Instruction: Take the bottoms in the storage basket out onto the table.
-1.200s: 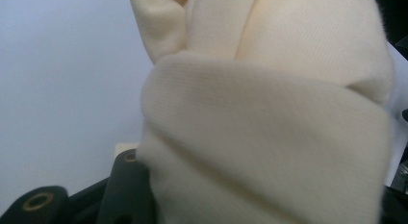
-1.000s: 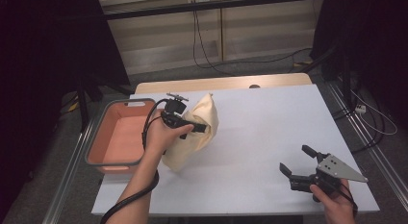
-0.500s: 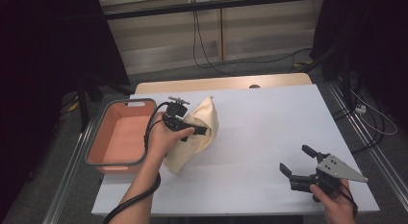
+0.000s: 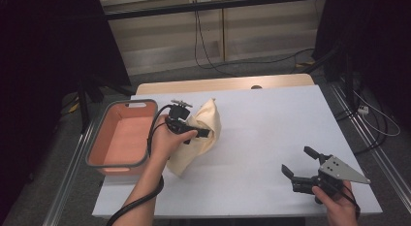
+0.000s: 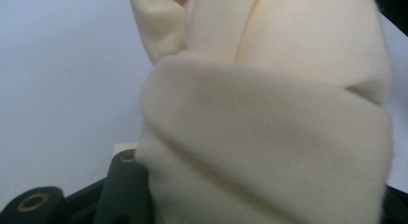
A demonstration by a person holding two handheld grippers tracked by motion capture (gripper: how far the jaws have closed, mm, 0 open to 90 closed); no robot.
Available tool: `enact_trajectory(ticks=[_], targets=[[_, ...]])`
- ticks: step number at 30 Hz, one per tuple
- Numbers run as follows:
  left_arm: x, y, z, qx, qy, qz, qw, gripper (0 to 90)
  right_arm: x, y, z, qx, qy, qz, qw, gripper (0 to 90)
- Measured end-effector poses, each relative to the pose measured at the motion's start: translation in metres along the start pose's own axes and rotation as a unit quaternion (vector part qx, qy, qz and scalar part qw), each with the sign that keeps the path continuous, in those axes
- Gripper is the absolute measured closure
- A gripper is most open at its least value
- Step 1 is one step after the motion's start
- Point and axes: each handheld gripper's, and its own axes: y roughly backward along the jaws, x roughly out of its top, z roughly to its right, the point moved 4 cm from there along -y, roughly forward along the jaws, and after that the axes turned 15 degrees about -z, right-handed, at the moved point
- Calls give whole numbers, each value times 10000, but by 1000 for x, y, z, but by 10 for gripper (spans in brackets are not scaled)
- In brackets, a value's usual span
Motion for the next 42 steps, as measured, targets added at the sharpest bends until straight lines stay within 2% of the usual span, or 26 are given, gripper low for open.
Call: enact_trajectory(ticks=[18, 27, 42], targets=[[-3, -12, -2, 14, -8, -1, 10000, 479, 0, 0, 0, 4, -1, -3, 10000, 30], [-4, -19, -2, -5, 55, 27, 10000, 475, 0, 0, 0, 13, 1, -2, 10000, 30], [-7, -27, -3, -20, 17, -10, 10000, 444, 0, 0, 0, 13, 1, -5, 10000, 31]])
